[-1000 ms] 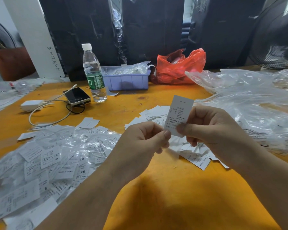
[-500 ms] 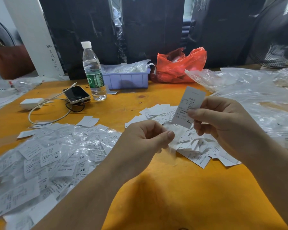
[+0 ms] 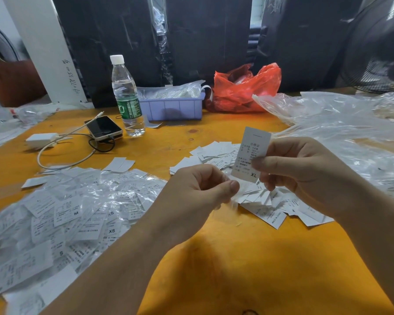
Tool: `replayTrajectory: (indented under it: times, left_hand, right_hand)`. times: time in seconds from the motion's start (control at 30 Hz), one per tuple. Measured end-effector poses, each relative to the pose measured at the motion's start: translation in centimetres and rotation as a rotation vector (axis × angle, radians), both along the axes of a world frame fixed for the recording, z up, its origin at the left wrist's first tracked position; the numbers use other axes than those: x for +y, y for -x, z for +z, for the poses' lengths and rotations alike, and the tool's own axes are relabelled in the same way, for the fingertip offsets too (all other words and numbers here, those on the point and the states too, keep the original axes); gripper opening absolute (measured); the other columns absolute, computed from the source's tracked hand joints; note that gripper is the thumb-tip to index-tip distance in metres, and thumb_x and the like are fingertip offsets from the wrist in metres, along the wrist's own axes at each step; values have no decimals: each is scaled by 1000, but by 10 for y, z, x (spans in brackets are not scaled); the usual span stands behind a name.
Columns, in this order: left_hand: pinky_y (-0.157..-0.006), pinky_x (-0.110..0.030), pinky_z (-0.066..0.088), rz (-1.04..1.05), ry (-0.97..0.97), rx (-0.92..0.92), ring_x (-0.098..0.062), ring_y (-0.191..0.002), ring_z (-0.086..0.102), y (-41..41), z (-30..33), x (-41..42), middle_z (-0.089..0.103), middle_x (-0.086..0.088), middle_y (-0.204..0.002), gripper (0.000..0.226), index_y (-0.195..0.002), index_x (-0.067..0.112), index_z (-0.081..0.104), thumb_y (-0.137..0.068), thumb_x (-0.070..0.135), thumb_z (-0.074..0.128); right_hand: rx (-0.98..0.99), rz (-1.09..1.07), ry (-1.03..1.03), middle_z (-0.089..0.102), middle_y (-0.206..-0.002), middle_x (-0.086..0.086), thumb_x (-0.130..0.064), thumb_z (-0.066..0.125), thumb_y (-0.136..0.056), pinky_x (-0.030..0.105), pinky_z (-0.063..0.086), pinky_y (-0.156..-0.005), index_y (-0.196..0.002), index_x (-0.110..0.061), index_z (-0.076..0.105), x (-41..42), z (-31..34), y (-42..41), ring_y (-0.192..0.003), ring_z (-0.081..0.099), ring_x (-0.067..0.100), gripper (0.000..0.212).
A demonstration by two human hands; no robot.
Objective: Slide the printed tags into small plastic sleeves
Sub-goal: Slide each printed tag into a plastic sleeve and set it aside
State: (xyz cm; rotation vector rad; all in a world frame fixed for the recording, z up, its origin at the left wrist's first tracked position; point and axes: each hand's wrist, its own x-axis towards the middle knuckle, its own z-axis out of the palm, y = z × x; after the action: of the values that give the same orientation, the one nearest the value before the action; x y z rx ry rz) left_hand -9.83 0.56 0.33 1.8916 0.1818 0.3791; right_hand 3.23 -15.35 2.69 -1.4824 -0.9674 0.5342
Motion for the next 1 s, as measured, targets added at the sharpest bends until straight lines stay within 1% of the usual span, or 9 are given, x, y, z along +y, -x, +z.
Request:
replayTrajectory:
  times: [0.13, 0.23, 0.33, 0.43, 0.53, 0.63, 0.73, 0.83, 1.0]
  left_hand:
    - [-53, -15, 42, 6, -6, 11, -5, -57, 53, 0, 0, 0, 65, 0, -66, 19, -79, 13, 69, -86, 31, 69]
    - [-53, -16, 42, 8, -6, 20, -7, -58, 53, 0, -1, 0, 64, -4, -67, 19, -76, 15, 68, -85, 32, 70]
    - [-53, -19, 42, -4, -19, 23, -8, -59, 51, 1, -1, 1, 65, -12, -74, 19, -77, 15, 68, -85, 32, 71]
    - [-54, -19, 42, -21, -20, 25, -8, -59, 51, 1, -1, 1, 66, -11, -76, 18, -78, 16, 68, -85, 32, 71]
    - [-54, -19, 42, -44, -14, 17, -8, -60, 52, 1, -1, 1, 66, -10, -75, 17, -80, 16, 69, -86, 31, 71]
    - [-54, -16, 43, -56, -9, 11, -6, -59, 54, 0, -1, 1, 66, -2, -71, 14, -82, 16, 69, -87, 29, 70]
    - [-54, -14, 43, -43, -14, 11, -4, -59, 55, 0, -2, 2, 67, 4, -69, 13, -82, 16, 69, -87, 28, 69]
    - [-54, -12, 43, -32, -13, 16, -3, -58, 55, 0, -2, 2, 66, 8, -67, 14, -81, 16, 69, -89, 28, 68]
    - [-54, -12, 43, -35, -21, 27, -2, -59, 56, 0, -2, 3, 66, 10, -67, 14, -81, 18, 69, -89, 30, 66]
  right_hand:
    - [64, 14, -22, 72, -93, 16, -18, 71, -73, 25, 51, -57, -84, -14, 79, -1, 1, -1, -64, 56, 17, 13]
    - [71, 33, -19, 71, -93, 17, -15, 78, -73, 25, 51, -56, -82, -15, 78, -1, 1, 0, -64, 56, 18, 9]
    - [75, 41, -10, 71, -93, 17, -21, 77, -68, 26, 51, -57, -82, -14, 78, -1, 1, 1, -65, 55, 20, 16]
    - [83, 47, 1, 71, -93, 17, -25, 76, -65, 26, 52, -57, -84, -13, 78, 0, 1, 1, -66, 55, 20, 22]
    - [100, 50, -1, 71, -92, 16, -25, 71, -66, 25, 52, -57, -82, -14, 78, 1, 0, 1, -65, 57, 19, 21]
    - [110, 44, -3, 72, -91, 15, -25, 71, -66, 26, 54, -57, -83, -14, 78, 1, -1, 1, -67, 59, 21, 22]
    - [95, 46, 0, 72, -94, 16, -17, 80, -66, 26, 54, -58, -86, -14, 78, 0, -1, -1, -68, 60, 23, 21]
    - [97, 43, -12, 72, -94, 17, -13, 73, -70, 25, 53, -57, -89, -13, 78, 0, -1, -2, -65, 60, 21, 19]
    - [92, 68, -24, 72, -89, 16, -12, 79, -67, 24, 53, -56, -89, -12, 77, -1, 0, -2, -62, 60, 19, 22]
